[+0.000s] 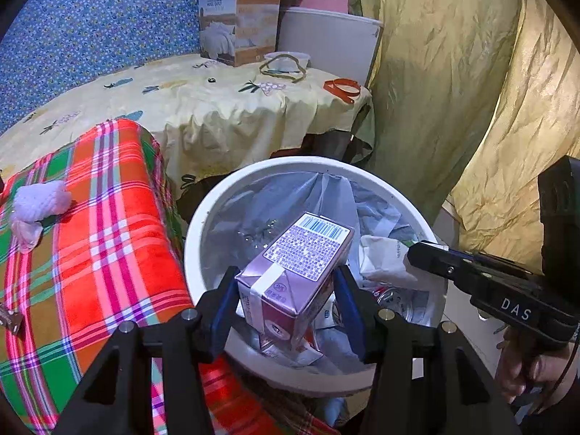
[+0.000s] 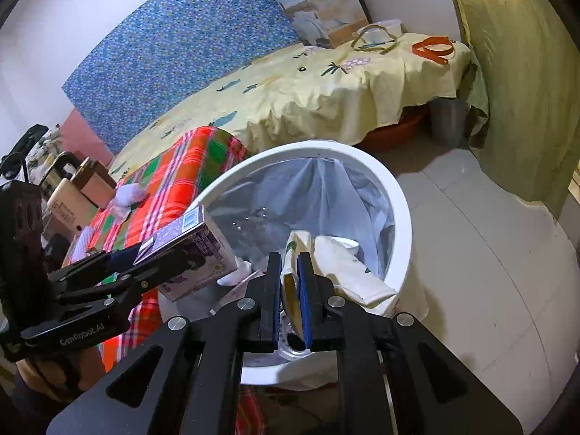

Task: Collect trash
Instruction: 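Open both tools to drop the carton and packet into the bin, then move both open tools back over the table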

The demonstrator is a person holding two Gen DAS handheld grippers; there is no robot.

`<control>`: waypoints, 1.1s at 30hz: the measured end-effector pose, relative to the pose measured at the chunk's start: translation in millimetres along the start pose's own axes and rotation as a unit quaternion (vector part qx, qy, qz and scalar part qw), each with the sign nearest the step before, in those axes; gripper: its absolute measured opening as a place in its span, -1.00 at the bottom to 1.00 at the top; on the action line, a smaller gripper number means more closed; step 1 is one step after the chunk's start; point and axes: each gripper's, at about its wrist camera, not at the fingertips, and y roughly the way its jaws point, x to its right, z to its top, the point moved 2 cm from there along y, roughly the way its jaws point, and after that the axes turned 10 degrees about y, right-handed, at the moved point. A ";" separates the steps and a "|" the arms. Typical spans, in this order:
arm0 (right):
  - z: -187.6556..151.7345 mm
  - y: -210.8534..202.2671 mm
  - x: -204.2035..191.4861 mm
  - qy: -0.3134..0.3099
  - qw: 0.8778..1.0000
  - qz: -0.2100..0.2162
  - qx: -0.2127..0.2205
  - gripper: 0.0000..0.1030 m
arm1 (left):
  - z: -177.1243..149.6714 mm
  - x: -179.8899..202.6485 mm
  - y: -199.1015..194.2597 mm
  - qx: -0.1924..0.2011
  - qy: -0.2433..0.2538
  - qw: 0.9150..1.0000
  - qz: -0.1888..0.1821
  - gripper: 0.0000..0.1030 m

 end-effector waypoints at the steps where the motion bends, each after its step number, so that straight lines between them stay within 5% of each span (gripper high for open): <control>1: -0.1 -0.7 0.1 -0.002 1.000 0.000 0.001 -0.74 | 0.3 0.4 1.6 -0.001 0.001 1.000 0.000 0.06; 6: -1.4 -7.5 -1.0 -0.004 1.000 0.004 0.009 -0.51 | 0.5 1.6 1.9 0.005 0.003 1.000 -0.004 0.12; 33: -30.9 -35.9 -53.9 -0.063 0.997 0.028 0.014 -0.33 | -48.3 -21.2 -81.9 0.044 -0.047 0.997 0.040 0.18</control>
